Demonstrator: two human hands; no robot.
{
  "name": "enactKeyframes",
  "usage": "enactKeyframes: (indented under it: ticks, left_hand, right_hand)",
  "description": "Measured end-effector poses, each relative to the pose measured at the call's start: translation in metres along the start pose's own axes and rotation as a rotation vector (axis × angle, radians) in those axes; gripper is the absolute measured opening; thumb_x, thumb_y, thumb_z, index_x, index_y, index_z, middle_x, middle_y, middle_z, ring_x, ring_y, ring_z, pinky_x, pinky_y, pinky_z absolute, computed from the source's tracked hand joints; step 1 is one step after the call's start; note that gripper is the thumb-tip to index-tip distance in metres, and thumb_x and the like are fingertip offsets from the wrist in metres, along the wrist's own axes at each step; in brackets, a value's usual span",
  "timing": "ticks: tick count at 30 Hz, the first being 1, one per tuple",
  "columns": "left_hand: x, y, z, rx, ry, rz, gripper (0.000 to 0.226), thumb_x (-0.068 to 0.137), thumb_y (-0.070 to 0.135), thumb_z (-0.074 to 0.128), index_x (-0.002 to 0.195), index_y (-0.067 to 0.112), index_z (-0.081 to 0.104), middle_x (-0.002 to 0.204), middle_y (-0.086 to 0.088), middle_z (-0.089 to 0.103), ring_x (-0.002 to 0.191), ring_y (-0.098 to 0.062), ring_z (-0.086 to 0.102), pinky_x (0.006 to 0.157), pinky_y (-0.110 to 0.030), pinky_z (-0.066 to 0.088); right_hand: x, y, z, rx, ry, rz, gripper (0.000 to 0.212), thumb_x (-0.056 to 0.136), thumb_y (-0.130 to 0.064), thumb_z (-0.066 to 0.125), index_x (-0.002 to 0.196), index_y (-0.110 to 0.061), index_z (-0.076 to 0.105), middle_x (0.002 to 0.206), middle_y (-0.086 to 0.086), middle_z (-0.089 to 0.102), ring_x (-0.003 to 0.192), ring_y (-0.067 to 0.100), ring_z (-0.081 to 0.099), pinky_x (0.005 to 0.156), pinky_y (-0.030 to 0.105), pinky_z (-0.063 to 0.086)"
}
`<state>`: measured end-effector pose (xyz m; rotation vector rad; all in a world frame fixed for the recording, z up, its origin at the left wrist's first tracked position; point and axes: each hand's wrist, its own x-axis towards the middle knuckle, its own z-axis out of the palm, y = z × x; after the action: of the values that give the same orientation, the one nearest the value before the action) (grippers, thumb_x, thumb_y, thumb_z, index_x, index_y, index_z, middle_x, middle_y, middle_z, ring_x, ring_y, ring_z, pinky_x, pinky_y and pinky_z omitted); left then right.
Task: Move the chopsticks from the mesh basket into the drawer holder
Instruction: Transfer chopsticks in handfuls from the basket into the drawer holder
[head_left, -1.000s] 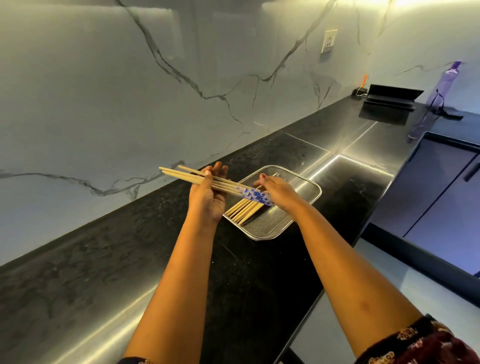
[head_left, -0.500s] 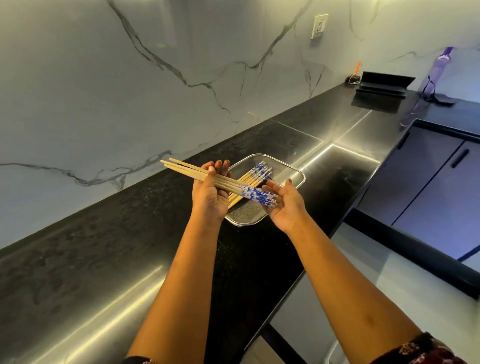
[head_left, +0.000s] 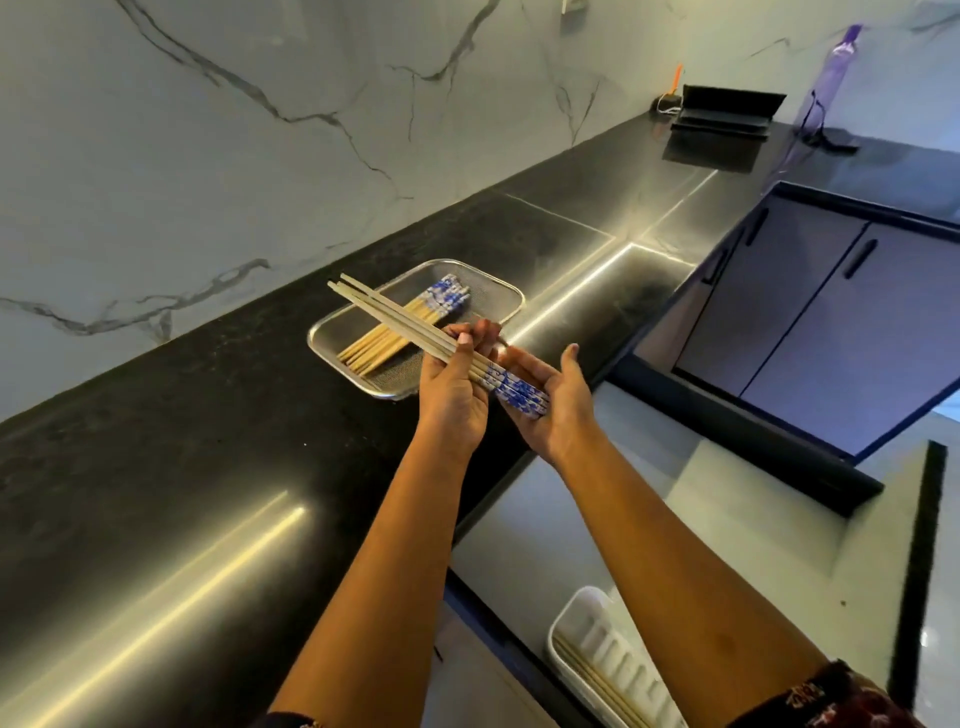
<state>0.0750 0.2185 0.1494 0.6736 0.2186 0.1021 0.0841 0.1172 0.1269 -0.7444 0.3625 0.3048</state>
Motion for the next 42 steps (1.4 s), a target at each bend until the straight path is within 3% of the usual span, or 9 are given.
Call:
enactKeyframes:
  ticks: [6, 12, 16, 20, 26, 30, 36, 38, 42]
  left_hand:
    - [-0.036, -0.067, 0.006, 0.108, 0.031, -0.055, 0.011, 0.092, 0.011, 0.05, 0.089, 0.016, 0.059, 0.088, -0.003, 0.072, 0.095, -0.019, 0.069, 0.085, -0.035, 0.052]
    - [-0.061, -0.125, -0.006, 0.158, 0.047, -0.091, 0.013, 0.094, 0.013, 0.045, 0.092, 0.014, 0.058, 0.086, -0.003, 0.074, 0.094, -0.02, 0.07, 0.089, -0.038, 0.052]
    - [-0.091, -0.171, -0.015, 0.232, -0.152, -0.167, 0.018, 0.096, 0.014, 0.043, 0.099, 0.008, 0.059, 0.089, -0.011, 0.07, 0.086, -0.025, 0.069, 0.077, -0.037, 0.056]
    - [-0.118, -0.206, -0.019, 0.249, 0.029, -0.329, 0.017, 0.095, 0.009, 0.045, 0.094, 0.01, 0.062, 0.085, -0.009, 0.068, 0.081, -0.02, 0.068, 0.069, -0.027, 0.055]
    - [-0.145, -0.242, -0.031, 0.233, 0.058, -0.432, 0.021, 0.098, 0.008, 0.038, 0.105, 0.007, 0.059, 0.102, -0.01, 0.065, 0.102, -0.026, 0.062, 0.081, -0.03, 0.054]
    - [-0.156, -0.252, -0.056, 0.317, -0.017, -0.549, 0.019, 0.097, 0.01, 0.041, 0.106, 0.007, 0.057, 0.099, -0.006, 0.065, 0.095, -0.018, 0.065, 0.081, -0.026, 0.055]
    - [-0.155, -0.237, -0.091, 0.8, -0.179, -0.716, 0.014, 0.092, 0.01, 0.054, 0.103, 0.008, 0.062, 0.088, 0.002, 0.062, 0.077, -0.008, 0.055, 0.073, -0.019, 0.044]
    - [-0.15, -0.223, -0.105, 1.033, -0.173, -0.635, 0.021, 0.086, 0.006, 0.061, 0.106, 0.008, 0.066, 0.091, 0.0, 0.065, 0.08, -0.007, 0.059, 0.073, -0.014, 0.045]
    - [-0.14, -0.189, -0.128, 1.311, 0.146, -0.223, 0.035, 0.084, -0.003, 0.056, 0.113, 0.013, 0.065, 0.116, -0.002, 0.065, 0.098, -0.006, 0.057, 0.078, -0.006, 0.041]
  right_hand:
    - [-0.021, -0.008, -0.075, -0.013, 0.065, 0.029, 0.073, 0.092, -0.064, 0.029, 0.114, -0.004, 0.063, 0.119, 0.021, 0.065, 0.111, 0.036, 0.063, 0.095, 0.043, 0.052]
    - [-0.047, -0.028, -0.124, -0.744, 0.131, -0.065, 0.05, 0.095, -0.052, 0.038, 0.12, -0.015, 0.061, 0.124, 0.006, 0.063, 0.112, 0.025, 0.059, 0.092, 0.039, 0.048]
    - [-0.06, -0.043, -0.144, -1.041, -0.151, -0.063, 0.026, 0.094, -0.044, 0.048, 0.102, -0.028, 0.068, 0.102, -0.004, 0.068, 0.098, 0.013, 0.063, 0.081, 0.024, 0.05]
    - [-0.059, -0.046, -0.164, -1.372, -0.23, 0.035, 0.028, 0.094, -0.034, 0.053, 0.107, -0.014, 0.069, 0.085, 0.008, 0.066, 0.08, 0.016, 0.057, 0.068, 0.019, 0.047]
    - [-0.06, -0.035, -0.198, -1.383, -0.312, 0.198, 0.022, 0.094, -0.023, 0.056, 0.107, -0.014, 0.07, 0.089, 0.0, 0.074, 0.064, 0.007, 0.062, 0.053, 0.015, 0.047]
    - [-0.063, -0.023, -0.22, -1.382, -0.324, 0.301, 0.023, 0.093, -0.015, 0.057, 0.11, -0.005, 0.068, 0.057, -0.007, 0.064, 0.042, 0.002, 0.051, 0.043, 0.014, 0.04]
    - [-0.071, 0.003, -0.247, -1.179, -0.185, 0.348, 0.018, 0.091, -0.014, 0.061, 0.102, -0.001, 0.068, 0.086, 0.015, 0.066, 0.077, 0.027, 0.063, 0.072, 0.033, 0.053]
    - [-0.074, 0.009, -0.255, -1.107, -0.131, 0.349, 0.015, 0.09, -0.013, 0.062, 0.101, -0.005, 0.069, 0.09, 0.013, 0.068, 0.083, 0.024, 0.065, 0.079, 0.036, 0.054]
    - [-0.081, 0.019, -0.262, -1.302, -0.064, 0.304, 0.011, 0.087, -0.013, 0.065, 0.077, -0.014, 0.07, 0.071, 0.004, 0.065, 0.066, 0.016, 0.056, 0.055, 0.021, 0.042]
